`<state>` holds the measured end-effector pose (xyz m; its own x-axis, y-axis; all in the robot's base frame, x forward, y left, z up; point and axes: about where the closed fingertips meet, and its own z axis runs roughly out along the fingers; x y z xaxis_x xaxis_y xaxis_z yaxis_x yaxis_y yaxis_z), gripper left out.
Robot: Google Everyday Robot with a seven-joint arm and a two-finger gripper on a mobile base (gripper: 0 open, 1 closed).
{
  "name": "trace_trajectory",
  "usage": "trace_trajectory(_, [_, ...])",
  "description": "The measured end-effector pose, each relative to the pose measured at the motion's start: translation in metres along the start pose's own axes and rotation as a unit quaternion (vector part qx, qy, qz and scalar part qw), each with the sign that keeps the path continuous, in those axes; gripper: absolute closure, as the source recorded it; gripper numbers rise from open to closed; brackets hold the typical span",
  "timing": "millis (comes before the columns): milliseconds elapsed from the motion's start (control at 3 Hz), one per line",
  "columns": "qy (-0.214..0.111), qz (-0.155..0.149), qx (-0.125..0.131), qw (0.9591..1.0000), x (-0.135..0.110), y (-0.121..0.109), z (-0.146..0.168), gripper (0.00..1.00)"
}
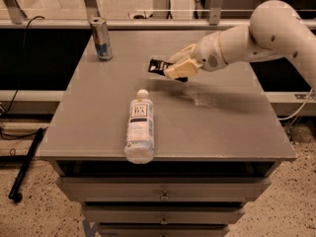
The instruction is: Move rxbar chocolate near blue plastic bottle
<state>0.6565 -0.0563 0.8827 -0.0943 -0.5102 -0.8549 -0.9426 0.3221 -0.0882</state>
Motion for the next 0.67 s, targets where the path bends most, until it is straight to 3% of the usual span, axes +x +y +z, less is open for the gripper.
trace_trajectory(667, [0.013,0.008,-0.022,0.9996,0.0209,0.0230,0.0011,0.51])
